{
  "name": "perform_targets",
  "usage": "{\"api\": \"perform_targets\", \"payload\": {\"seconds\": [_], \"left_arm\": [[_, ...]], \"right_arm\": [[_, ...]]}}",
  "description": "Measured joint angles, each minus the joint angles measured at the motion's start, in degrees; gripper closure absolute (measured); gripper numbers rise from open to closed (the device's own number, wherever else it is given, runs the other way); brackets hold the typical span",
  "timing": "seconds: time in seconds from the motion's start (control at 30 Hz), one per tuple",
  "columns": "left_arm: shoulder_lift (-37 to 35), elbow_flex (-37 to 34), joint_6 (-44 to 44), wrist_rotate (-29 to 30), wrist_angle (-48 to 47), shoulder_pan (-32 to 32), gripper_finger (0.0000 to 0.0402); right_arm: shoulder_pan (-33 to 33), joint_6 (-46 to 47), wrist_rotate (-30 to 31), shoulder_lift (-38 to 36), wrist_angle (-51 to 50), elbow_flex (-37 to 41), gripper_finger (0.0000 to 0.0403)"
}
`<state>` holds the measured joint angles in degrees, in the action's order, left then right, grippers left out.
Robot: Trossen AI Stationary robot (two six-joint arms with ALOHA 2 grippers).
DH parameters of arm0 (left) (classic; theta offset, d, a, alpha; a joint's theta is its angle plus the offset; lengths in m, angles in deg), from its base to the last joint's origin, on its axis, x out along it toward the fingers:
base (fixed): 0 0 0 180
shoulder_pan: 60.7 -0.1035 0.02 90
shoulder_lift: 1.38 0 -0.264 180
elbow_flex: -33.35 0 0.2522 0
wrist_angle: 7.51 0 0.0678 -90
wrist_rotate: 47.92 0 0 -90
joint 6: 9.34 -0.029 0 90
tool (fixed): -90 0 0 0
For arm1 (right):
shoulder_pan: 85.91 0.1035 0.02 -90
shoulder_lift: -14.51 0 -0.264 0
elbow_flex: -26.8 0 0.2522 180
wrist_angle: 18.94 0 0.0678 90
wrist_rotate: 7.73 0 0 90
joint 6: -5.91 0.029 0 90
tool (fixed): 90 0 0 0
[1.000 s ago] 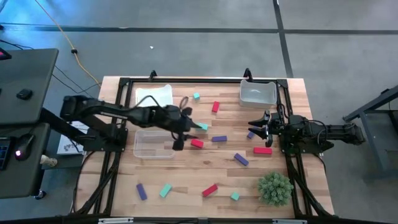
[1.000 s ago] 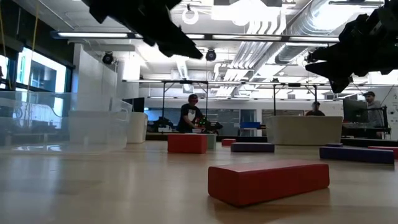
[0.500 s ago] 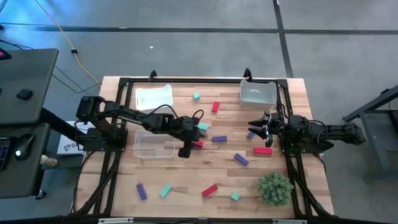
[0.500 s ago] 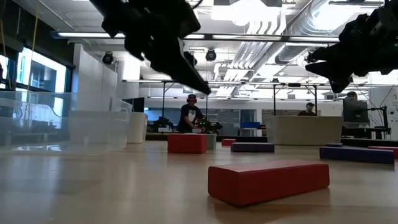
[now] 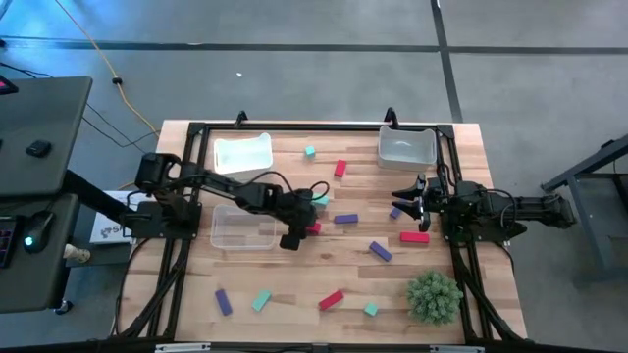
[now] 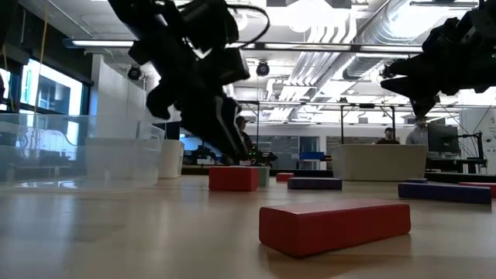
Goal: Sort & place blocks by color
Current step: Put the red block into the white bin
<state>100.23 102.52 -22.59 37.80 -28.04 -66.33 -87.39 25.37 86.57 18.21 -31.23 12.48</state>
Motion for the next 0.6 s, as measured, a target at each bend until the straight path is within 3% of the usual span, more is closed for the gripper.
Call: {"api": "perform_targets", "payload": {"seconds": [0.6], "left_arm": [[5.0,0.0,-0.5,2.3,-0.4,0.0,0.0261]], "right_arm": [[0.0,0.0,0.0,0.0,0.0,0.0,0.0247]]}}
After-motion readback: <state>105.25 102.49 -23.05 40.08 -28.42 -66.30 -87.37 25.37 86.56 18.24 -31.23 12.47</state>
